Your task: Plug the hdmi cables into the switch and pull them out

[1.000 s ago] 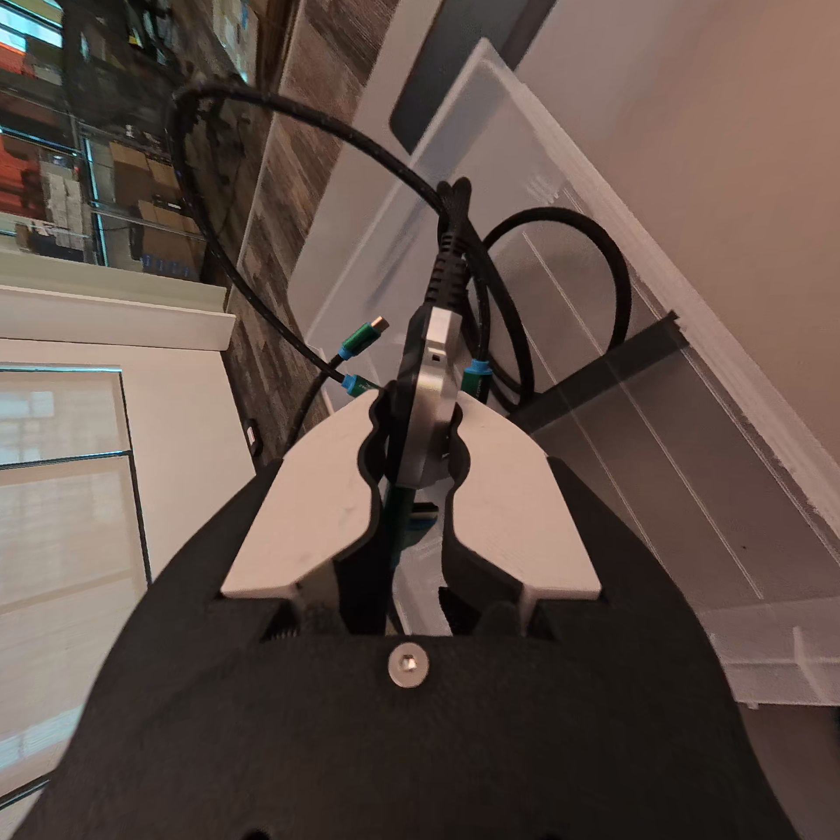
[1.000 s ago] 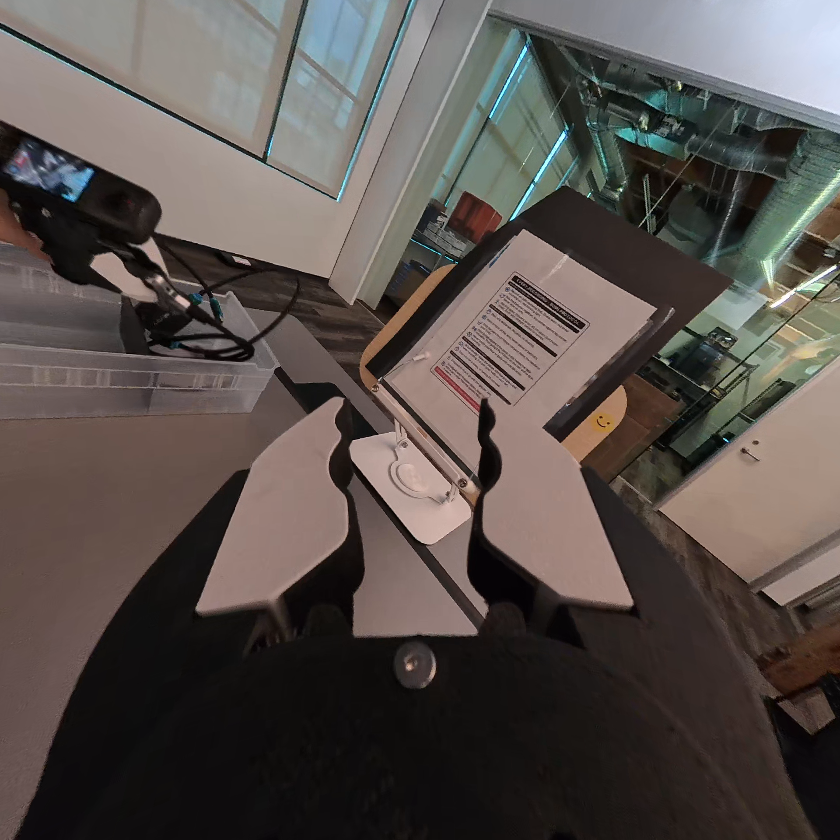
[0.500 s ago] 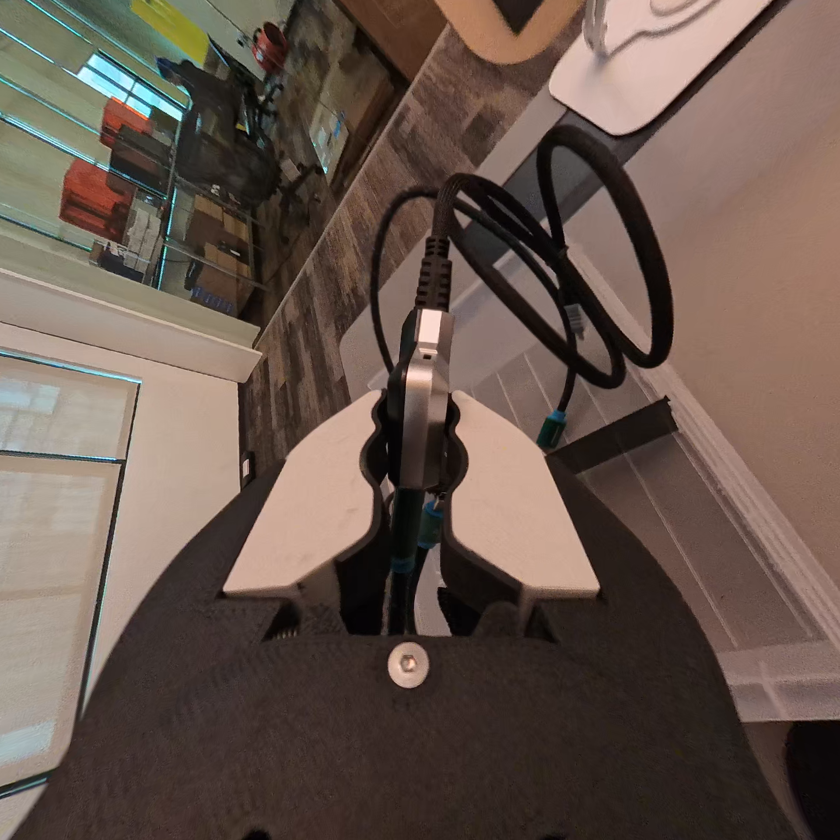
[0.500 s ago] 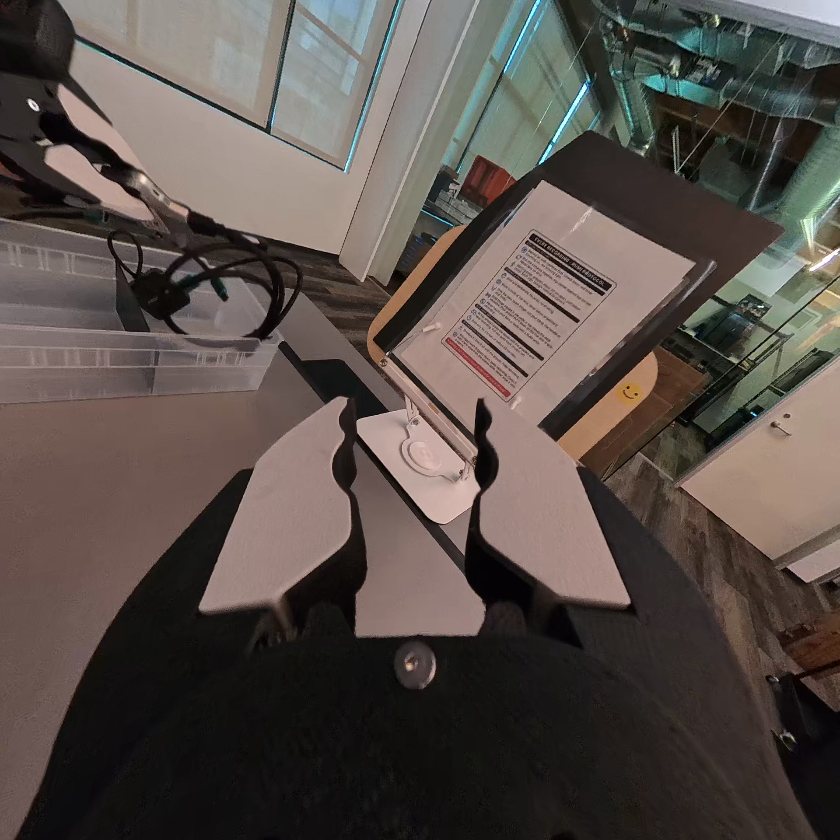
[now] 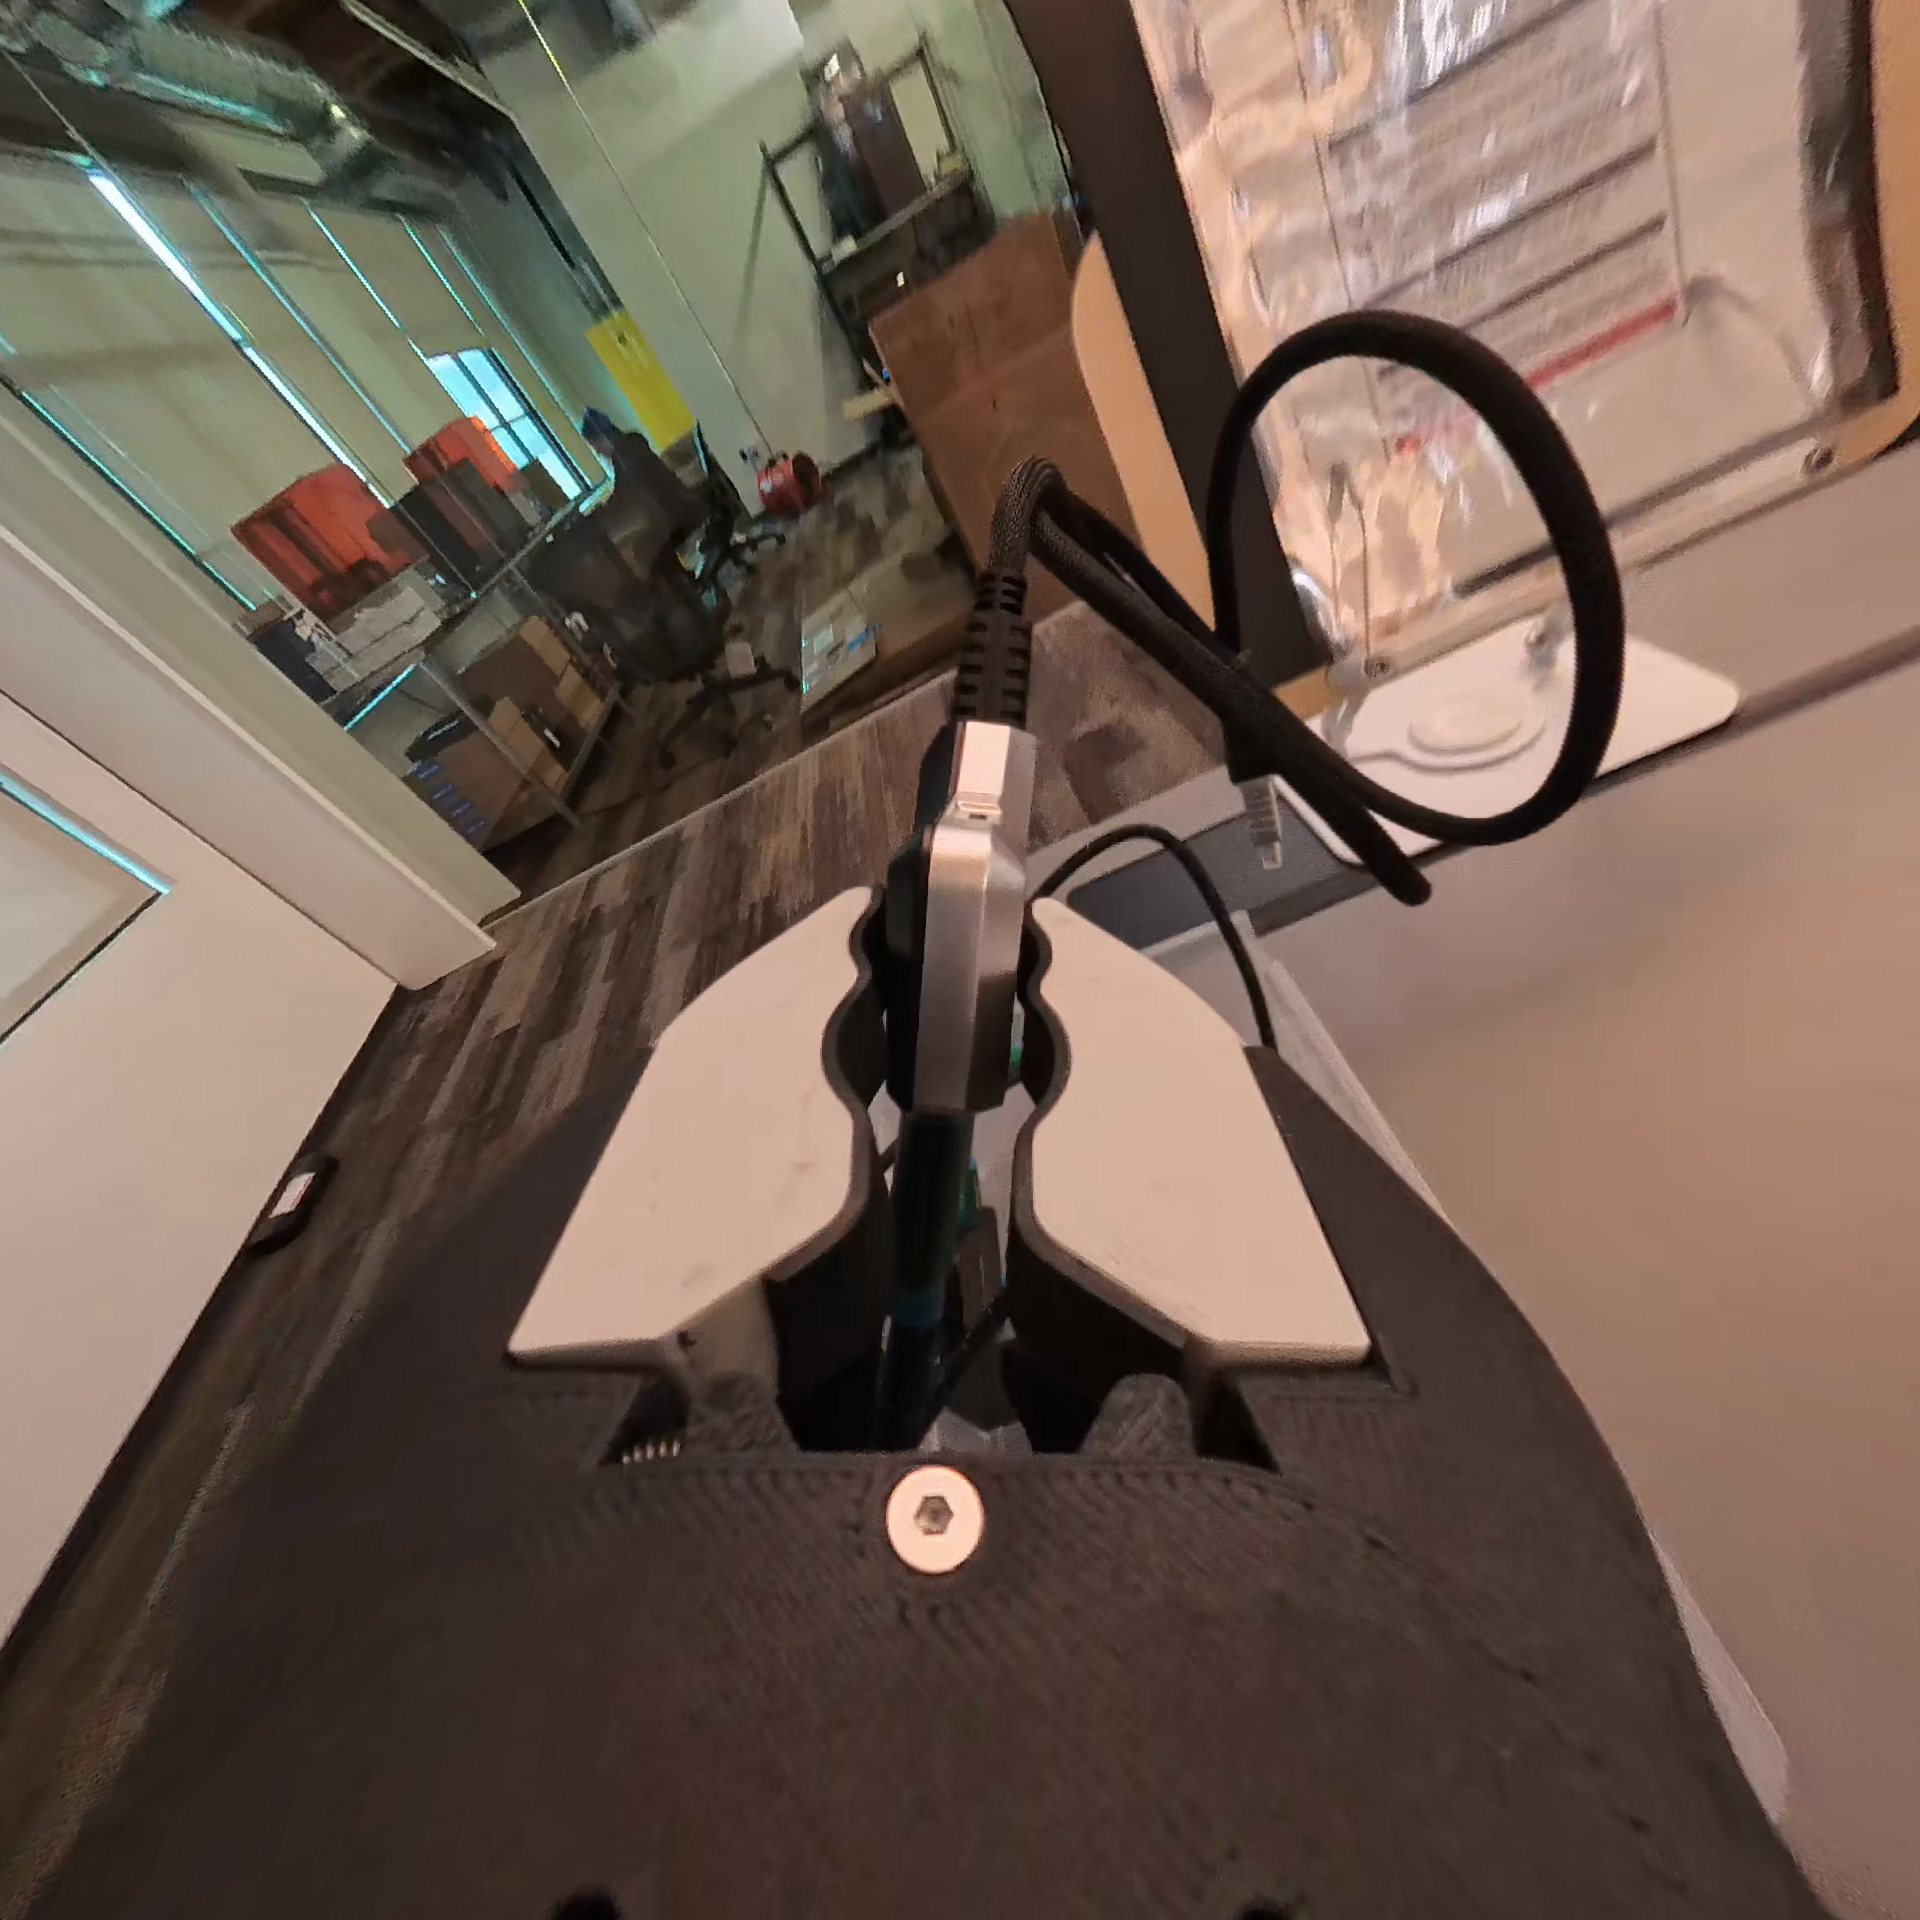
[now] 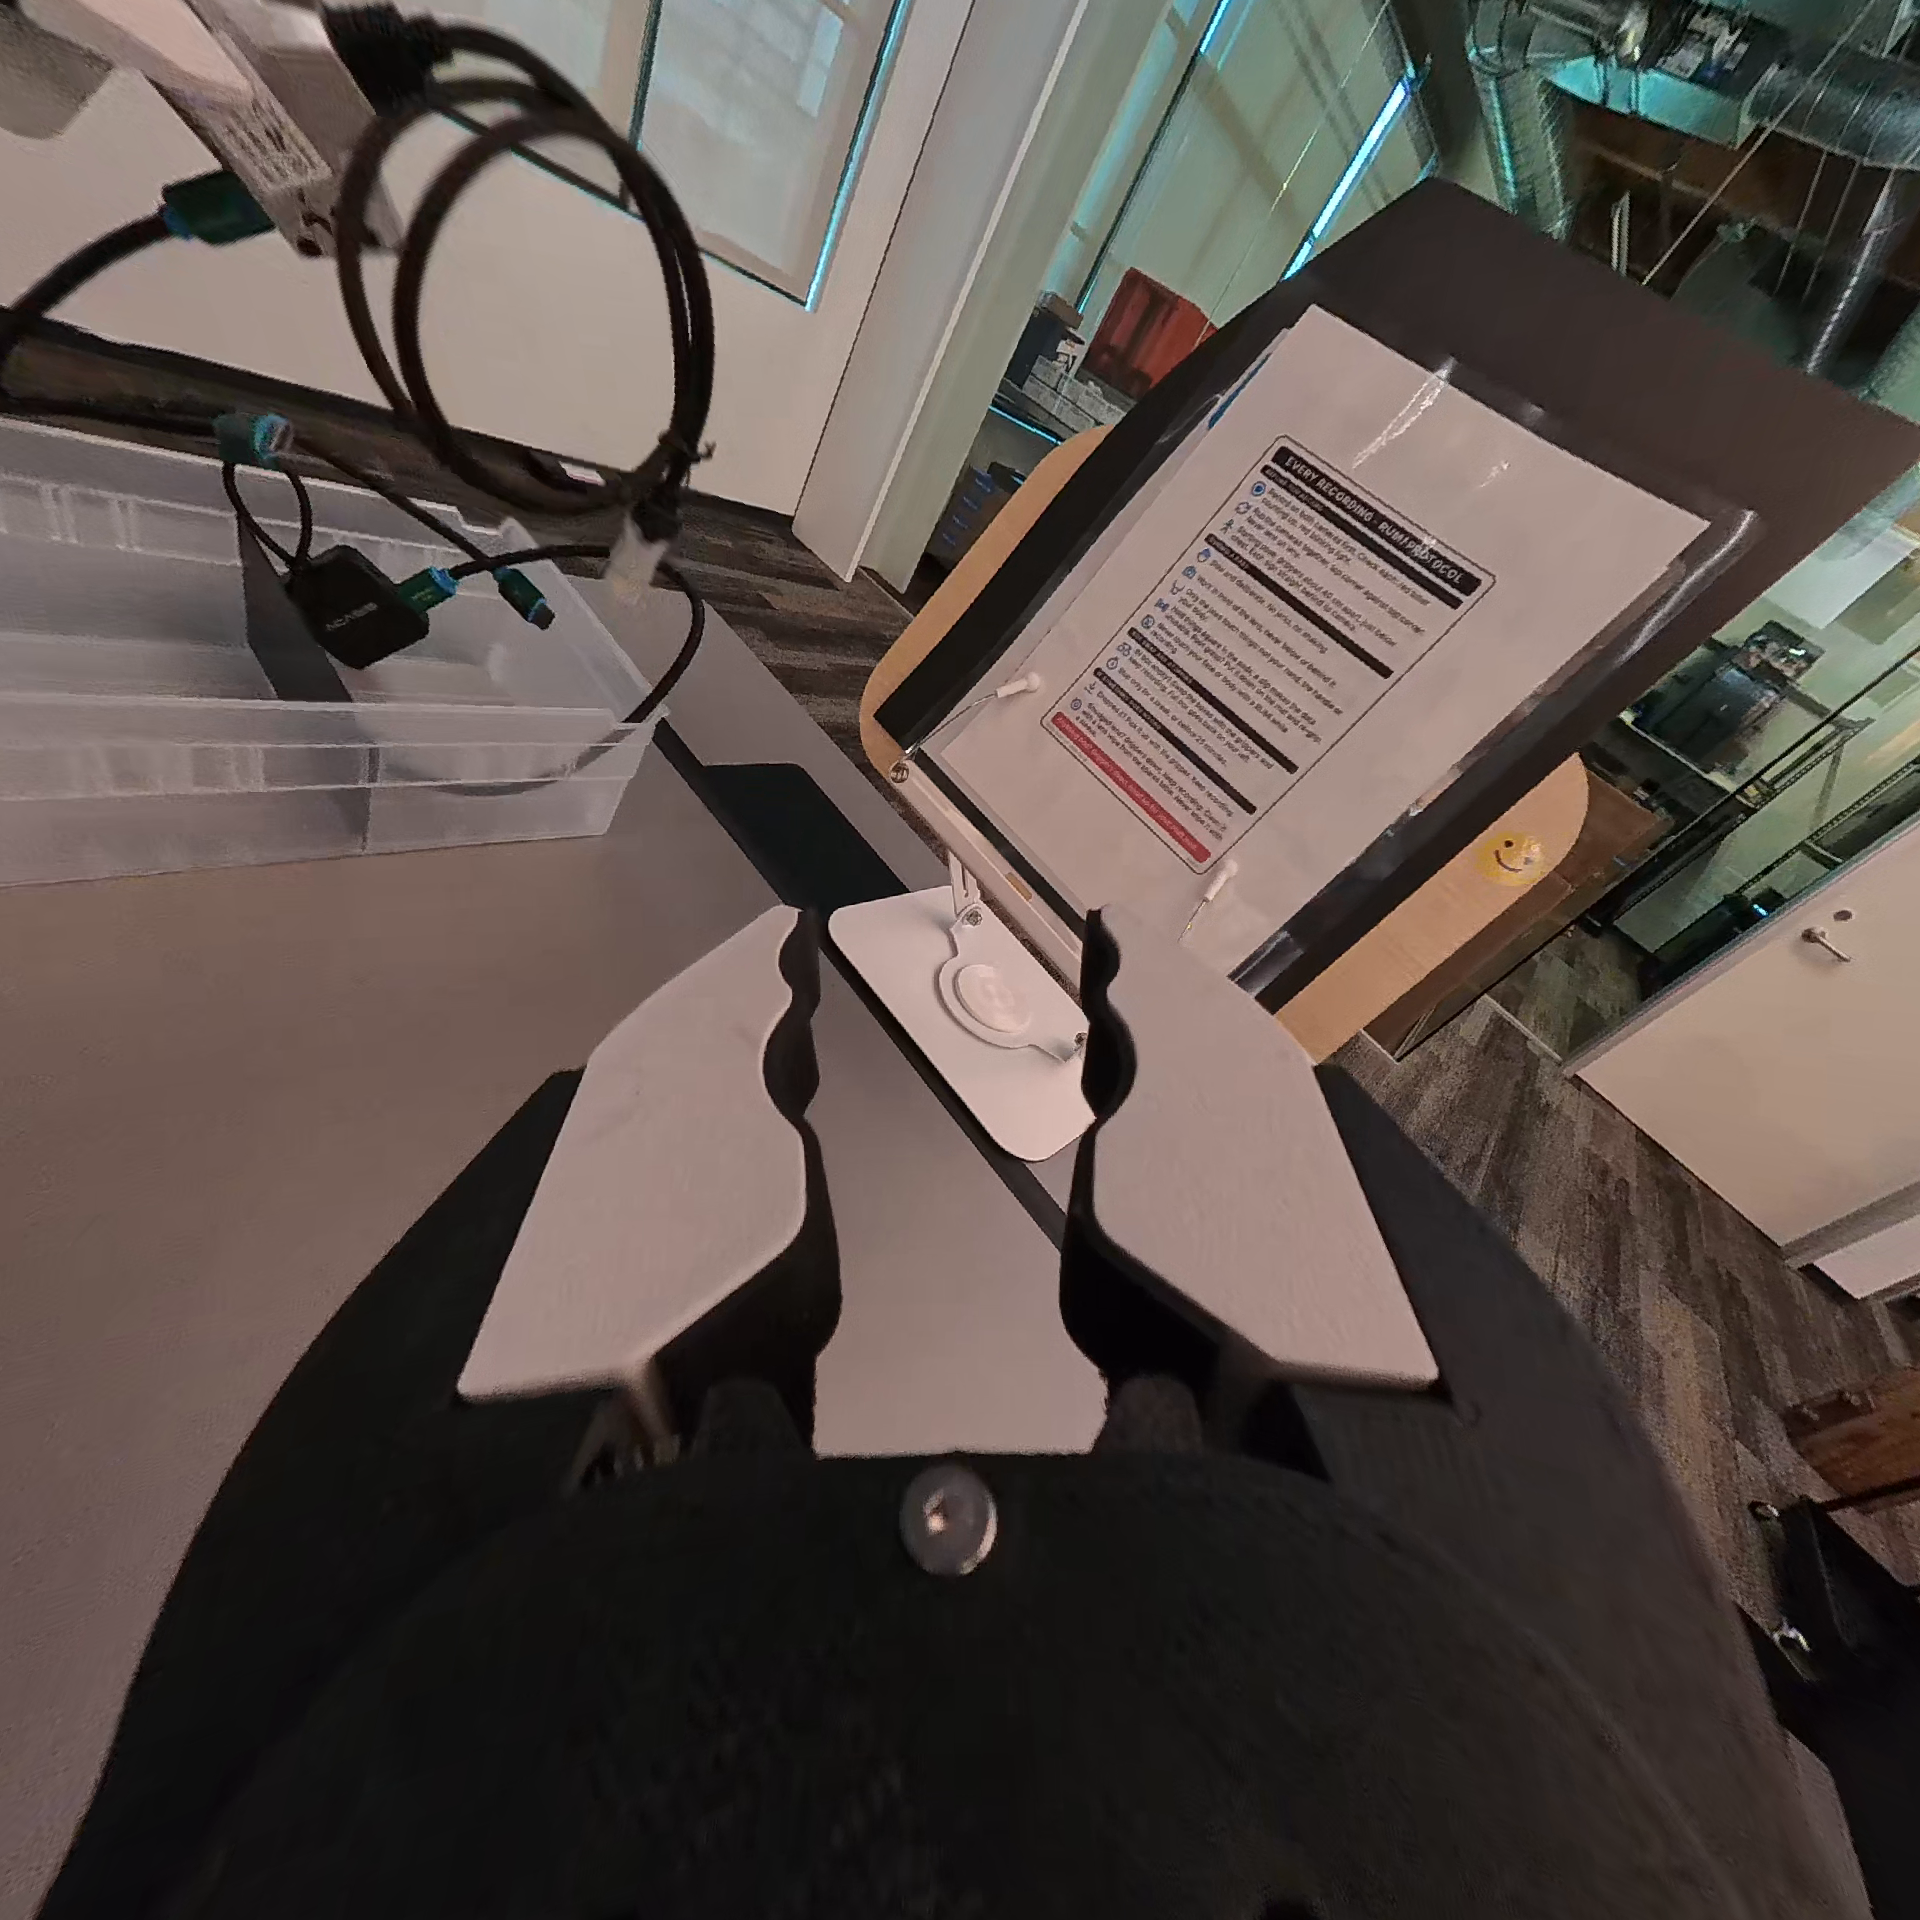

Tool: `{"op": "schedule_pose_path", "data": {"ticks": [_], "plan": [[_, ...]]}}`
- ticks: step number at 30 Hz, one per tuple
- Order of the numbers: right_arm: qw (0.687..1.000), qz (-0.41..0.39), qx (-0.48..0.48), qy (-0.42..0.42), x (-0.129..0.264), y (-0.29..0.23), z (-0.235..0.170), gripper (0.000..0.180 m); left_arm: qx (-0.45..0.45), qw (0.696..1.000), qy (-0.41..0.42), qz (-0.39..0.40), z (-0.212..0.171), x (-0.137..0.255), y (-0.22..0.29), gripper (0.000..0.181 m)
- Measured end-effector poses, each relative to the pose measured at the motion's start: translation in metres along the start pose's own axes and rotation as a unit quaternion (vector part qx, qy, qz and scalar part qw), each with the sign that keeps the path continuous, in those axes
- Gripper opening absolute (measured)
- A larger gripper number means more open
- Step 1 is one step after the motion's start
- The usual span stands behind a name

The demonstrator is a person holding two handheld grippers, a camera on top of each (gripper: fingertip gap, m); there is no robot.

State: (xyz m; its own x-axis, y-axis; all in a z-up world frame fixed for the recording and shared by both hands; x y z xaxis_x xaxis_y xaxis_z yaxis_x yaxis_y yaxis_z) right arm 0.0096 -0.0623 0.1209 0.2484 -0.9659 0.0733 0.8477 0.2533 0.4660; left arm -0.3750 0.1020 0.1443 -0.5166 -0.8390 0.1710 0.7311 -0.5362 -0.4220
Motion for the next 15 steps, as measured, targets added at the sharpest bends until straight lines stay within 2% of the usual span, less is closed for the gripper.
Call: {"op": "schedule_pose_path", "data": {"ticks": [5,11,15], "plan": [[1.0,0.005,0.002,-0.008,-0.004,-0.003,-0.003,0.048,0.011,0.999,0.038,0.012,0.007,0.017,-0.011,0.02],[1.0,0.005,0.007,-0.018,-0.006,-0.004,-0.007,0.048,0.015,0.998,0.007,0.057,-0.015,0.021,-0.039,0.02],[1.0,0.002,0.005,-0.022,-0.007,-0.002,-0.01,0.047,0.023,0.996,0.014,0.084,-0.02,0.031,-0.053,0.02]]}}
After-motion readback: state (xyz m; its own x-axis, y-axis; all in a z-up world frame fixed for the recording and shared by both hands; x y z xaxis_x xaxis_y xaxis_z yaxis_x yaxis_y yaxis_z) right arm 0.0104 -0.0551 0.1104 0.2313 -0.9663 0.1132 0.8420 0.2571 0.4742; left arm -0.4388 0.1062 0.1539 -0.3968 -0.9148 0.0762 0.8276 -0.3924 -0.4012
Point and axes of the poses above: each gripper's, where its closed fingertips meet, x back along the fingers, z out of its top, y = z × x across the jaws, the point moved 6 cm from there along x, back along the fingers, and after that the axes turned 3 degrees about -z, right-handed, at the moved point
